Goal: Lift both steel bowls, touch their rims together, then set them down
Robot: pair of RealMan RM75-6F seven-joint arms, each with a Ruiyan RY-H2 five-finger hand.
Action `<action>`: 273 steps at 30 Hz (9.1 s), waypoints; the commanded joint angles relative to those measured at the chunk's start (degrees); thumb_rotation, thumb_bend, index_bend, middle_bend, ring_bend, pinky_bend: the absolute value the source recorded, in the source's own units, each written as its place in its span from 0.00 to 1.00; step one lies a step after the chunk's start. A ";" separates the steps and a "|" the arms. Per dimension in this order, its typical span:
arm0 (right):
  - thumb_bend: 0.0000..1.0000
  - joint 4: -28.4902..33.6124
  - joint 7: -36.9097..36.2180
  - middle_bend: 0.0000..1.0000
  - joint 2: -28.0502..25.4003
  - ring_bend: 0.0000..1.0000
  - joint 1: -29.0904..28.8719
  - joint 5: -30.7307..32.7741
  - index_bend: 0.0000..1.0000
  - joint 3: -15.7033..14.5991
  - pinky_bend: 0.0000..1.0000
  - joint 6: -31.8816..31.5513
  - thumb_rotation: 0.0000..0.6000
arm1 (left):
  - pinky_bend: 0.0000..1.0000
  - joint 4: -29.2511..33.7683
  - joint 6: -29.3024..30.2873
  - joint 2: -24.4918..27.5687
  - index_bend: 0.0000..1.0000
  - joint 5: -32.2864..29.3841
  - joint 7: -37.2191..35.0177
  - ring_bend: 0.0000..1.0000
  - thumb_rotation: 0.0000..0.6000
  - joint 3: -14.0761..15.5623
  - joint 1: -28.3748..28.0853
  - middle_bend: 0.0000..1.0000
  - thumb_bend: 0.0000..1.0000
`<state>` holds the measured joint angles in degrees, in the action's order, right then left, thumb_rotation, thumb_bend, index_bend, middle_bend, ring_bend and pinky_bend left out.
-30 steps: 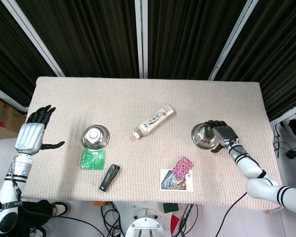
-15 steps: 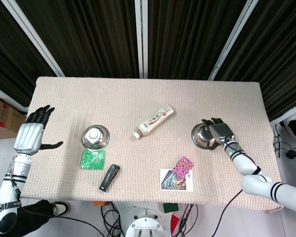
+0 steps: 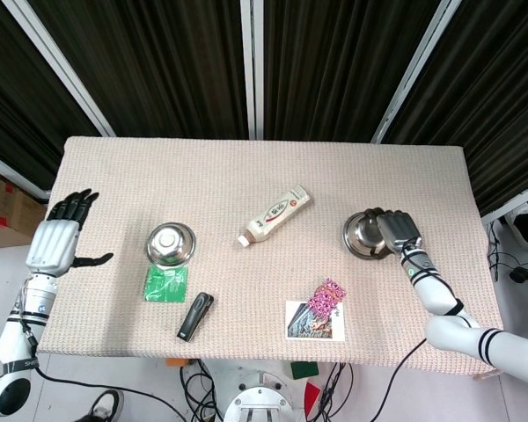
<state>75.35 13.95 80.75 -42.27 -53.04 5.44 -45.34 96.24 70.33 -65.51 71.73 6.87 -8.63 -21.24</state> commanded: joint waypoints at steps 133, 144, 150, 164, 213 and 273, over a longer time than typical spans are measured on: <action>0.18 -11.60 -100.17 0.57 21.49 0.45 -10.79 -23.54 0.73 21.02 0.35 2.95 1.00 | 0.60 -13.55 -6.67 -31.55 0.55 -5.16 -50.75 0.41 1.00 -19.17 -20.46 0.54 0.07; 0.19 -13.37 -103.00 0.57 22.47 0.45 -13.36 -25.26 0.73 20.19 0.35 3.08 1.00 | 0.60 -14.54 -7.98 -31.90 0.55 -3.69 -51.69 0.41 1.00 -18.44 -20.74 0.54 0.07; 0.20 -12.88 -104.41 0.57 21.04 0.45 -11.95 -26.20 0.73 19.00 0.35 0.83 1.00 | 0.61 -14.01 -8.36 -29.95 0.55 -3.27 -54.01 0.42 1.00 -18.44 -19.44 0.54 0.07; 0.20 -12.85 -104.87 0.57 21.22 0.45 -13.33 -27.17 0.73 16.88 0.35 1.11 1.00 | 0.63 -13.88 -13.11 -28.62 0.56 -0.64 -59.58 0.43 1.00 -16.93 -20.65 0.55 0.07; 0.20 -10.64 -103.87 0.57 19.01 0.45 -11.74 -25.47 0.73 16.55 0.35 -0.93 1.00 | 0.63 -14.10 -11.75 -27.11 0.57 -0.66 -59.80 0.44 1.00 -17.47 -20.46 0.57 0.08; 0.00 22.67 -2.80 0.00 -17.89 0.00 2.14 11.43 0.00 -1.48 0.08 -2.37 1.00 | 0.19 -14.33 -25.24 -5.86 0.00 -13.71 -0.57 0.00 1.00 -0.17 -22.26 0.00 0.00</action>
<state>98.20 11.80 62.81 -40.64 -40.95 3.55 -47.65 82.21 44.39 -71.09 57.22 6.97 -8.68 -44.02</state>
